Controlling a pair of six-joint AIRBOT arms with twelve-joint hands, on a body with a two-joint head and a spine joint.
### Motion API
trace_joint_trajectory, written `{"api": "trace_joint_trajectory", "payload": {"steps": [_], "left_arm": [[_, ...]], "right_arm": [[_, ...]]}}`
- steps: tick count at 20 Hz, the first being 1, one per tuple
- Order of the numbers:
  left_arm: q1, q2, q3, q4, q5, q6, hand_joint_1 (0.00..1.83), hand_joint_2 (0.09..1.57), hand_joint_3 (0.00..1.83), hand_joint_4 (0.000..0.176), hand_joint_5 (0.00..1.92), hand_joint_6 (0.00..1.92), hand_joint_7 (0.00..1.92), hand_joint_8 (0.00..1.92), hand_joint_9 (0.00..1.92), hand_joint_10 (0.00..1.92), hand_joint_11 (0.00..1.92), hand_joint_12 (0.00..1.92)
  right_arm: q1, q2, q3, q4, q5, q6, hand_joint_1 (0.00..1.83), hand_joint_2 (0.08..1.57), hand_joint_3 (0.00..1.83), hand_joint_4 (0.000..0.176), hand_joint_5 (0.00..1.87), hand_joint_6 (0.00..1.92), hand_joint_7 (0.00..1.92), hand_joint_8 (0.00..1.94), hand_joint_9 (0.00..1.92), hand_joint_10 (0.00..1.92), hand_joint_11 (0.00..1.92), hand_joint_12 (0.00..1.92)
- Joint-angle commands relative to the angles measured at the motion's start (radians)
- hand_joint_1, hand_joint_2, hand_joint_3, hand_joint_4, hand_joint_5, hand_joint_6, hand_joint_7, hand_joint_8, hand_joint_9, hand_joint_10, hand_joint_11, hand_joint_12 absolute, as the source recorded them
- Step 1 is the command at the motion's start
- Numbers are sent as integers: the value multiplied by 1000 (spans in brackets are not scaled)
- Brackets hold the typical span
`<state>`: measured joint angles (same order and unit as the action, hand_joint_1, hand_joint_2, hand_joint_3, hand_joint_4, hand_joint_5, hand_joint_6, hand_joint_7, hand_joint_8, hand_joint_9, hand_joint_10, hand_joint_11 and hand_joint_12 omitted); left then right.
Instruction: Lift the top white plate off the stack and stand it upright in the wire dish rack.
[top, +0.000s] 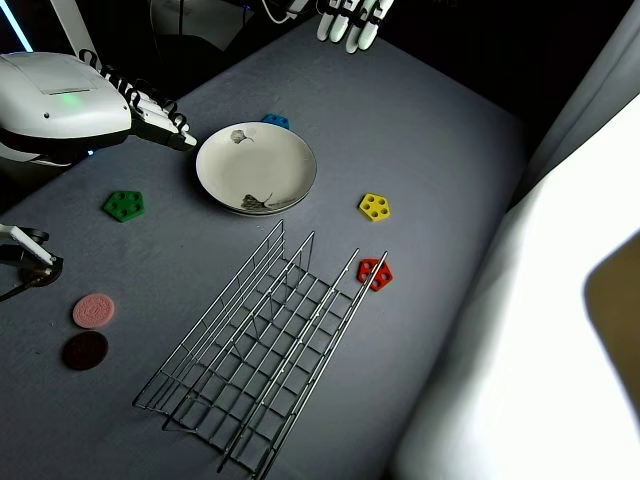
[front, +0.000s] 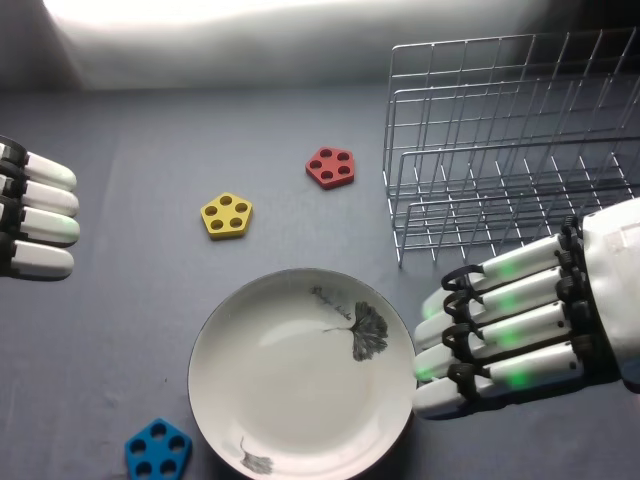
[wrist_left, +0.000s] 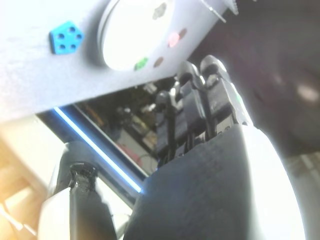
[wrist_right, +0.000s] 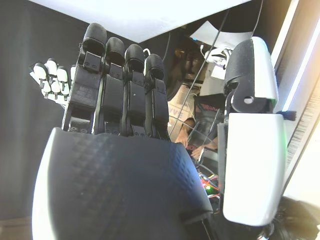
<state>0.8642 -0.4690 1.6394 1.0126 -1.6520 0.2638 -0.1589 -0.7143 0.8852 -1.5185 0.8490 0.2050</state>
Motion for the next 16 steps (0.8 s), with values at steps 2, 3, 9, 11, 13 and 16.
{"api": "trace_joint_trajectory", "payload": {"steps": [2,3,9,11,13,16], "left_arm": [[-14,16,-11,-80,-81,-2,128,927,1,0,73,1,117,0,119,0,54,181],[-13,17,-16,-80,-81,-3,115,932,2,0,70,0,112,0,111,0,54,176],[-21,17,-20,-90,-81,-10,109,932,1,0,50,3,93,1,98,1,46,151],[-20,18,-19,-94,-81,-19,108,932,0,0,48,2,91,0,98,1,55,151],[-19,19,-17,-97,-81,-30,104,930,0,0,51,1,89,0,98,1,63,146],[-20,24,-15,-100,-81,-32,104,934,1,0,59,3,95,2,101,2,69,136]], "right_arm": [[10,9,-5,67,43,0,254,850,0,0,145,7,173,6,181,3,168,98],[10,9,-5,66,42,0,228,857,3,0,124,1,145,0,160,0,155,85],[10,9,-5,67,9,-23,238,846,1,0,179,2,201,2,205,1,205,55],[10,9,-3,76,9,-23,239,853,3,0,157,0,181,0,190,0,191,44],[10,9,-2,79,9,-23,248,858,4,0,134,0,172,0,186,0,182,38],[10,9,-2,80,9,-23,220,857,3,0,128,0,147,0,168,0,181,31]]}}
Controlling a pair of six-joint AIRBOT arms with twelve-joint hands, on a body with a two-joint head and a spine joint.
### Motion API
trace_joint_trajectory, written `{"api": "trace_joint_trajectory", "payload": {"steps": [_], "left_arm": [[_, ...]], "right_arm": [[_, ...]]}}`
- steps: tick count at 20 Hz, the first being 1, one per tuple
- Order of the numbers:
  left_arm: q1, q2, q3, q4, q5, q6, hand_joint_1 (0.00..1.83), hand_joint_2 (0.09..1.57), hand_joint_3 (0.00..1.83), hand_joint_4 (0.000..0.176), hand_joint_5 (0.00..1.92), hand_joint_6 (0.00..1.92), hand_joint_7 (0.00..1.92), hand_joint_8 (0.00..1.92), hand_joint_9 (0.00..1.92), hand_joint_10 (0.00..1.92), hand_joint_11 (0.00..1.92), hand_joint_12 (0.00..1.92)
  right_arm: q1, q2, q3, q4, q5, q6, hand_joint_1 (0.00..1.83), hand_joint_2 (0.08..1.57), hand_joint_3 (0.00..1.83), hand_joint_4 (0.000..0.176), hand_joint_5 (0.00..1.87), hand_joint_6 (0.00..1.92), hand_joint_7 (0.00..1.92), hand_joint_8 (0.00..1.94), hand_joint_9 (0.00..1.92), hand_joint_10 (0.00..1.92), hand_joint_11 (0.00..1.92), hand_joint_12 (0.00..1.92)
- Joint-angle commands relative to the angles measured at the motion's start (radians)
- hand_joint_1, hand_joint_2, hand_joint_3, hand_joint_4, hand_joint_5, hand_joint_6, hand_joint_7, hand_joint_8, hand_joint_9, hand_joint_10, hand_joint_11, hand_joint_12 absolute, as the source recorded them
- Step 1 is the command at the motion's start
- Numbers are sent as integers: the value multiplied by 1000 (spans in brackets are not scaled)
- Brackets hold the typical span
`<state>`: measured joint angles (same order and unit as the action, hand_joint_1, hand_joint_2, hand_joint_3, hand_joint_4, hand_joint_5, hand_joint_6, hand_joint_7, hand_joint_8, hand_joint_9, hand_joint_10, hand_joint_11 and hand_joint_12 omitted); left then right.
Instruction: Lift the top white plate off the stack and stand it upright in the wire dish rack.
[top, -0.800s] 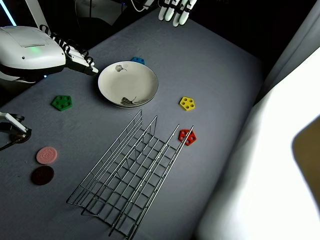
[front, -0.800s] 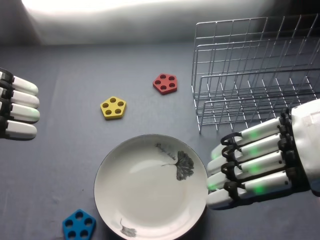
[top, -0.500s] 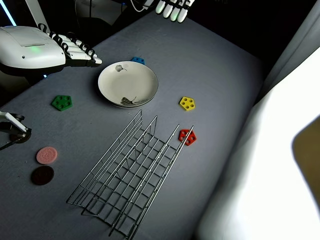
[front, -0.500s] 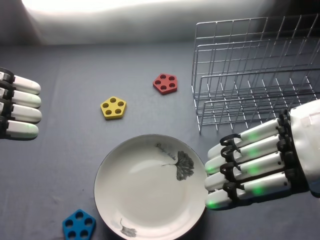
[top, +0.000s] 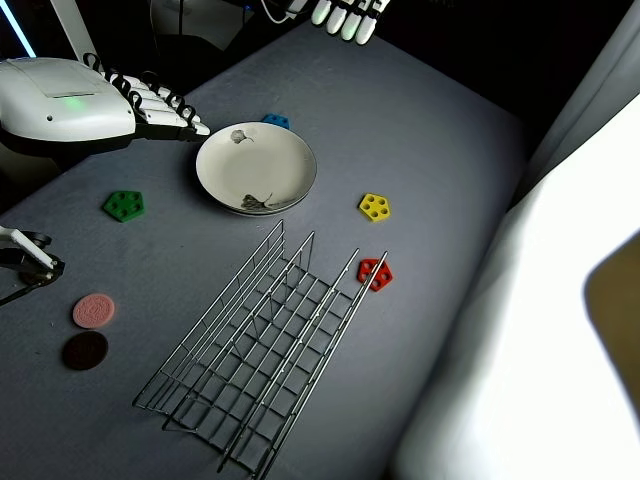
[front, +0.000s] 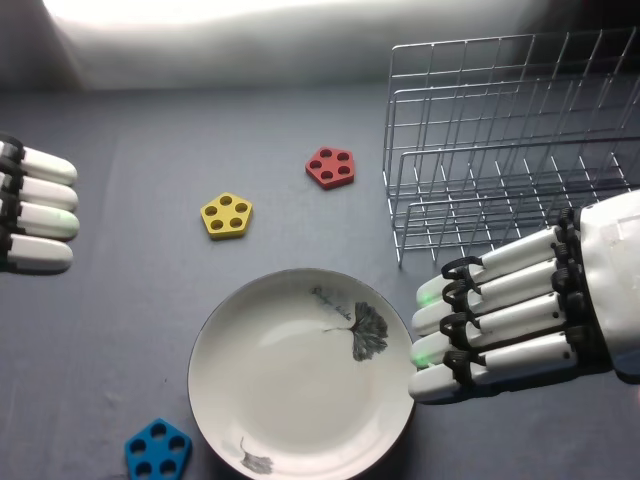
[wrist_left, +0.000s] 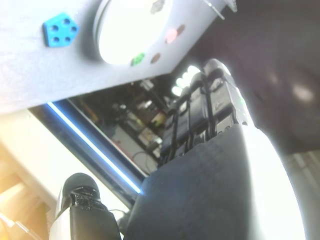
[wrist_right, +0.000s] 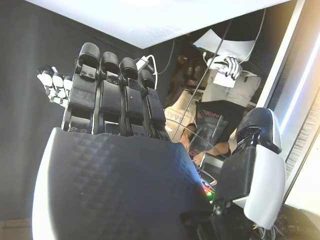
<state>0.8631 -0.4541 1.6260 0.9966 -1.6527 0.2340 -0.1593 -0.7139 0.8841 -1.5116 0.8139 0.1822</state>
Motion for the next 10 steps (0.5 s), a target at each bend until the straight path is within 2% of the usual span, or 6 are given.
{"api": "trace_joint_trajectory", "payload": {"steps": [1,3,10], "left_arm": [[-24,6,-1,-86,-80,-2,124,932,0,0,71,6,105,6,109,5,76,136],[-40,-9,25,-94,-80,-95,101,936,2,0,47,1,85,1,88,1,46,117],[-38,-13,46,-59,-80,-111,108,934,1,0,79,7,121,9,115,7,78,111]], "right_arm": [[10,9,-1,74,44,-1,228,851,0,0,151,10,172,11,192,11,210,42],[10,8,-1,75,44,-1,221,862,4,0,133,1,163,4,182,4,203,34],[10,8,0,91,33,-1,246,853,0,0,141,3,161,3,171,6,194,24]]}}
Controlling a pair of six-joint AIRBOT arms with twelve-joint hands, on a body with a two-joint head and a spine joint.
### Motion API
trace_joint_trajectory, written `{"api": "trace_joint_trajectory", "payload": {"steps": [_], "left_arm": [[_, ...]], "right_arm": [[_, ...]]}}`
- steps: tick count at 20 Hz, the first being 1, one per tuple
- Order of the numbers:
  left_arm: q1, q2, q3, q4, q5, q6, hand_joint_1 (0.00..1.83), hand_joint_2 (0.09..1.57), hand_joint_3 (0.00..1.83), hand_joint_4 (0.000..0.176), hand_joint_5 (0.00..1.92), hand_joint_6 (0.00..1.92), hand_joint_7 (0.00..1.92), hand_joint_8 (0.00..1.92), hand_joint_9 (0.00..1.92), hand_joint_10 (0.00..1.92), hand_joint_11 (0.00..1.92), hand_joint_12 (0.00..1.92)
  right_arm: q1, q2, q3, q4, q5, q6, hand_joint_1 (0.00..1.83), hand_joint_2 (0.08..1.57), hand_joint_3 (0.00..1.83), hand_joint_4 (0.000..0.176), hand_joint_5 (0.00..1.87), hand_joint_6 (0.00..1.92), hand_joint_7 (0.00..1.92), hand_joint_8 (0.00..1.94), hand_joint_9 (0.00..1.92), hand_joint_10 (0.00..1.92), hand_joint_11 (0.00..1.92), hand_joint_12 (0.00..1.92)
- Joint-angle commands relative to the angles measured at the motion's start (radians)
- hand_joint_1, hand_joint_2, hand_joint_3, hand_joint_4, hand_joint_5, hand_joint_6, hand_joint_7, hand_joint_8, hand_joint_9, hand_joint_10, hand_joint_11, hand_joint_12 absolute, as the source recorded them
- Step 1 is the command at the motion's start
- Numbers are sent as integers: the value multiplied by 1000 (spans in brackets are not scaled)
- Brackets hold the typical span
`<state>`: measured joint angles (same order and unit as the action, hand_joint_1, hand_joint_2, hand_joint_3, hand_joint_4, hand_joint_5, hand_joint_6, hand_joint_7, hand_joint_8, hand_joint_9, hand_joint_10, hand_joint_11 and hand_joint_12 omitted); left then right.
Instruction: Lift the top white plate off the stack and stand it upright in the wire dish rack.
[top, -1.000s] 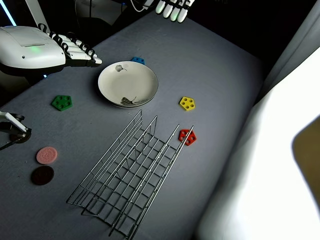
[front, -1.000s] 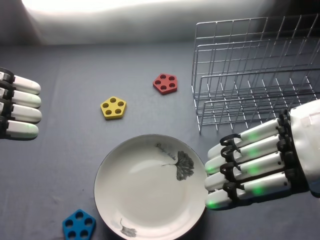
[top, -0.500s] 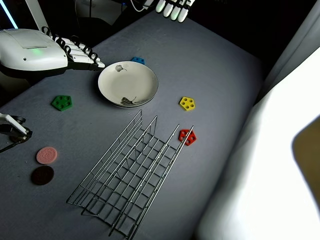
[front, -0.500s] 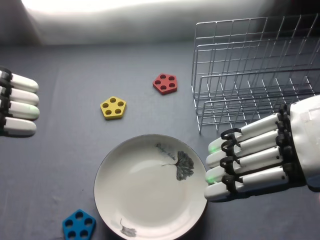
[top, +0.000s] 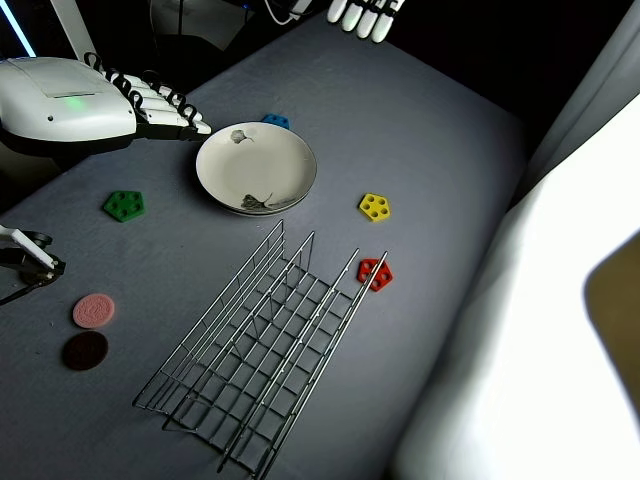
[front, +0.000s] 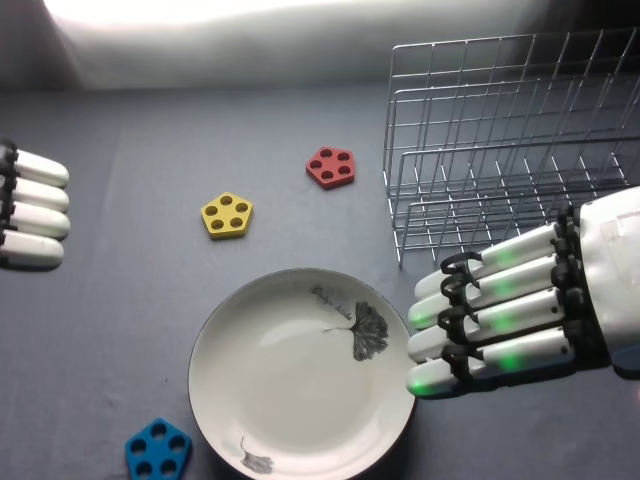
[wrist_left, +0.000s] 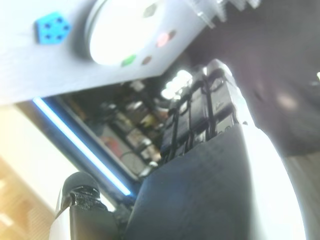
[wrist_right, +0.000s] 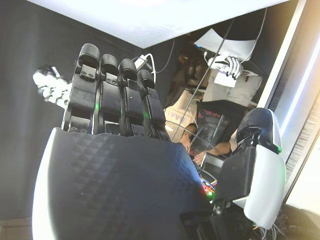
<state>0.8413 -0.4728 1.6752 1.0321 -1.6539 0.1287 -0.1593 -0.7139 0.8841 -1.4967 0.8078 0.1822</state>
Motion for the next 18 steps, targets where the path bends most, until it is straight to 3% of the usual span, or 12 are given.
{"api": "trace_joint_trajectory", "payload": {"steps": [1,4,7,13,15,18], "left_arm": [[-17,11,-3,-99,-79,-5,119,936,1,0,82,6,120,7,119,7,87,112],[-31,15,3,-102,-79,-5,121,941,3,0,67,0,103,0,103,0,65,98],[-88,0,-5,-18,-59,22,94,935,0,0,68,0,107,1,110,2,83,99],[-194,4,-125,135,72,22,109,934,0,0,61,3,90,2,90,4,80,86],[-235,7,-179,194,121,22,117,921,0,0,61,2,94,3,94,4,95,89],[-280,1,-206,242,162,22,142,919,0,0,84,8,127,12,121,11,113,90]], "right_arm": [[10,8,3,85,35,-1,211,861,3,0,142,3,163,3,176,7,204,27],[11,5,5,89,33,-1,267,863,1,0,175,13,204,15,210,16,223,31],[11,6,4,89,33,-1,245,870,3,0,163,2,197,0,210,0,223,21],[11,6,4,97,18,-1,270,861,0,0,174,9,203,4,215,2,237,22],[11,6,3,103,14,0,198,873,5,0,129,0,162,0,174,0,194,3],[11,6,3,117,6,0,203,876,4,0,126,2,165,4,171,2,191,2]]}}
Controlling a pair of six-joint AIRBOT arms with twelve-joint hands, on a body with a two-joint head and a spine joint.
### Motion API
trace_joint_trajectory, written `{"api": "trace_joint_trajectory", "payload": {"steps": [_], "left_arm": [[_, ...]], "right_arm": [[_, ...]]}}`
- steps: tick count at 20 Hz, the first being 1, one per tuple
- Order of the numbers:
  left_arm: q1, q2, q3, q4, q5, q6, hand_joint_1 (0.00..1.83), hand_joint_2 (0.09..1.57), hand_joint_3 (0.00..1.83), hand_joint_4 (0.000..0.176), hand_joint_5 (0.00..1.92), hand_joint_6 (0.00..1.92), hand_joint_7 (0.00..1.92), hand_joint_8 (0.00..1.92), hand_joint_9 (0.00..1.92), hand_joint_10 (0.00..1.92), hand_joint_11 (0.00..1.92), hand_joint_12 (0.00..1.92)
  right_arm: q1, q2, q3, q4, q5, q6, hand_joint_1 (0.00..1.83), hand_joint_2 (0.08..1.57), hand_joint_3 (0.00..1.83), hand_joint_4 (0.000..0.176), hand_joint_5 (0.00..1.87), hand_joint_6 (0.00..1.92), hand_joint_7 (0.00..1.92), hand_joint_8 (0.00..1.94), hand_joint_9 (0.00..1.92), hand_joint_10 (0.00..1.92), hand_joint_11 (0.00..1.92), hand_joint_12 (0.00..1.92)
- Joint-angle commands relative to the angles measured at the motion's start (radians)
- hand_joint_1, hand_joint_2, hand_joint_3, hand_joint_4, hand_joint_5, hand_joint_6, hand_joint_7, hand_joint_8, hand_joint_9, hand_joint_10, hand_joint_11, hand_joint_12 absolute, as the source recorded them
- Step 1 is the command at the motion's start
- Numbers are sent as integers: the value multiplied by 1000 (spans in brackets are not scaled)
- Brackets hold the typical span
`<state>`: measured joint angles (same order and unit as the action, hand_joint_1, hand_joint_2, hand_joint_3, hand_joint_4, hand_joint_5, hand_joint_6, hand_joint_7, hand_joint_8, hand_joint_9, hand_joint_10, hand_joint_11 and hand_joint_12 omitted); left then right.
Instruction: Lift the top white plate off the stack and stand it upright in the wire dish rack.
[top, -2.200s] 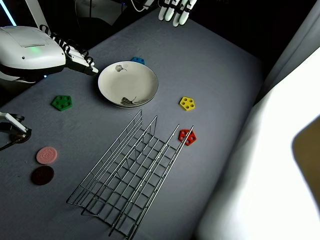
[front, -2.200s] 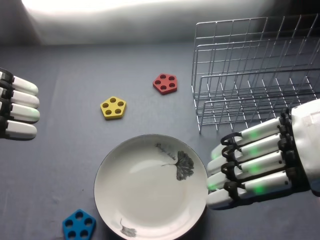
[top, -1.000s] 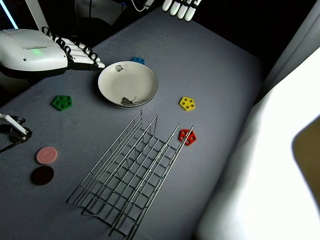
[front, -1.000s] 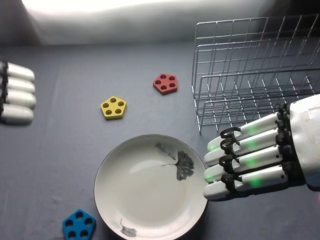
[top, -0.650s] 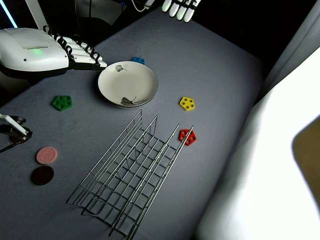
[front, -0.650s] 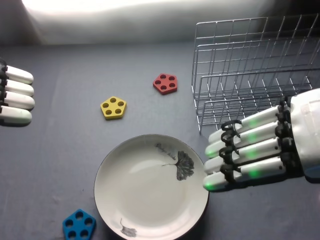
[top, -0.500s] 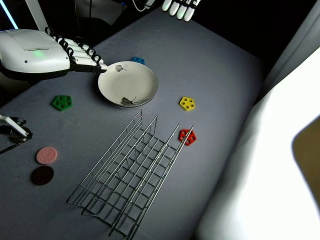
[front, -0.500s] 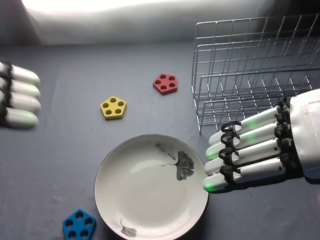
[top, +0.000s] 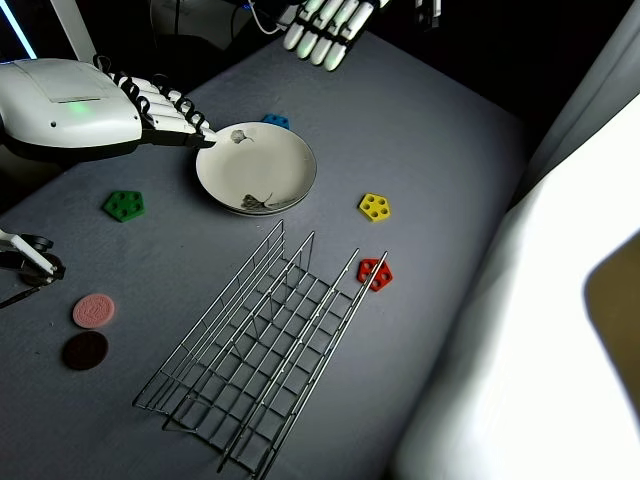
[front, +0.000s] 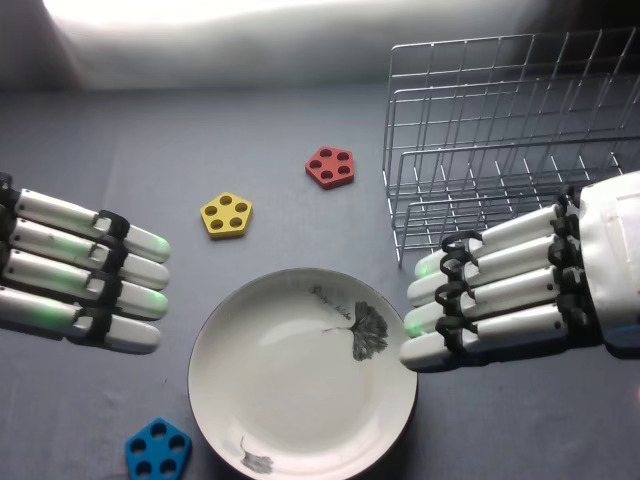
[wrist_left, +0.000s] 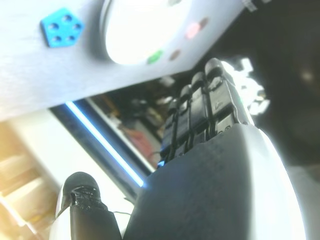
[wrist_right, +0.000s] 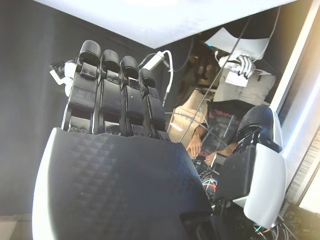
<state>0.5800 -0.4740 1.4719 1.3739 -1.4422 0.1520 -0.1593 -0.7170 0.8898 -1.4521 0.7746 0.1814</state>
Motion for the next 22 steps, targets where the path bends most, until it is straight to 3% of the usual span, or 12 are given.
{"api": "trace_joint_trajectory", "payload": {"steps": [1,11,22], "left_arm": [[-32,-4,-4,-89,-38,-1,159,921,0,0,81,6,135,12,132,13,128,94],[-94,-60,-37,15,71,21,148,920,0,0,78,8,116,6,119,6,129,74],[-87,-97,-73,83,162,38,114,922,1,0,43,2,95,2,107,2,114,45]], "right_arm": [[11,10,-2,81,35,1,161,873,3,0,132,4,177,8,185,7,210,10],[2,11,-2,111,25,1,224,879,1,0,139,6,168,7,172,6,190,5],[0,11,8,134,27,1,151,903,9,0,87,0,130,0,145,0,159,0]]}}
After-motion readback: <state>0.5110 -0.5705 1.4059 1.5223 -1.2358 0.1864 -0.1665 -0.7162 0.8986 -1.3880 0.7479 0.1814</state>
